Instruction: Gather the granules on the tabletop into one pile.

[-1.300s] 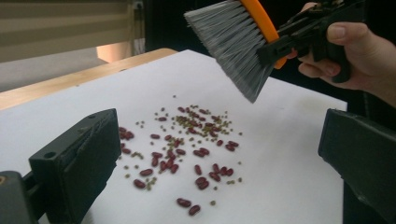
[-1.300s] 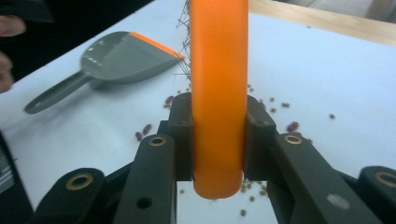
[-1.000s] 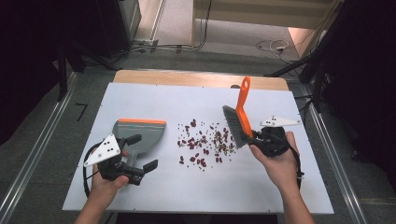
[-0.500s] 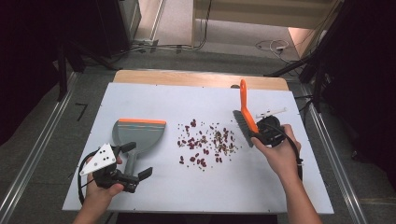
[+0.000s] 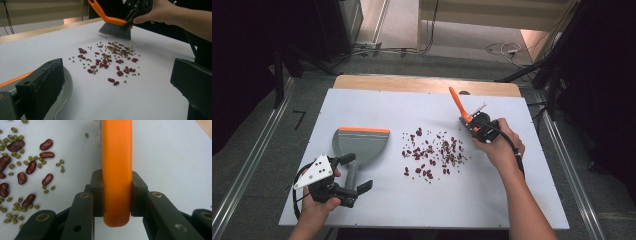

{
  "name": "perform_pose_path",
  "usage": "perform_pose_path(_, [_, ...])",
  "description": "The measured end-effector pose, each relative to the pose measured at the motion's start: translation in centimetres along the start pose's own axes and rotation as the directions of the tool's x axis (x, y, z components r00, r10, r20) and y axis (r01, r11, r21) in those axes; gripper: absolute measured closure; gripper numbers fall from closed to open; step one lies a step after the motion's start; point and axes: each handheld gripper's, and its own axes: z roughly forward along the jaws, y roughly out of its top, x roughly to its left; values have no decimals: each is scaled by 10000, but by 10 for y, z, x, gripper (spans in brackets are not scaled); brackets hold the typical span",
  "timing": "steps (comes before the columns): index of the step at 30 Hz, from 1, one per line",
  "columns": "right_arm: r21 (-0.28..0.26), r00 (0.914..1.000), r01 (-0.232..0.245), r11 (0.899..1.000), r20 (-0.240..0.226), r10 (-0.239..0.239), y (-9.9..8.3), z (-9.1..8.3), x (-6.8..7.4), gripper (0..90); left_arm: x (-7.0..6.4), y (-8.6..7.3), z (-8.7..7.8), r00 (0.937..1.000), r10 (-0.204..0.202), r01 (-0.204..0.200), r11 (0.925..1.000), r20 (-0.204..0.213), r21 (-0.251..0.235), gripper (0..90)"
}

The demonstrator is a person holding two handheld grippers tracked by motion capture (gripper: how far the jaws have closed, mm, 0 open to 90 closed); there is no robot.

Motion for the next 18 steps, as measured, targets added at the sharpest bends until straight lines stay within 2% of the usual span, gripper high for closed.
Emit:
perform_pose_path(4, [83,9997,194,9998,-179,-192,5,2,7,682,0,-1,-1,10000,7,-7,10000,22,-21,0])
perform_pose_path(7, [252,9987,462,9986,-224,-457,4,1,18,683,0,-1,-1,10000,-1,1,10000,35,-15,0])
perform_pose_path(10, [295,9980,583,9979,-241,-576,3,0,21,683,0,-1,0,10000,10,-10,10000,61,6,0])
perform_pose_path(12, [249,9969,626,9977,-486,-613,2,-2,25,683,0,0,1,9999,39,-39,10000,96,-12,0])
perform_pose_path(18, [284,9940,817,9962,-746,-794,-2,-11,41,683,-2,1,4,9999,92,-93,9999,135,63,0])
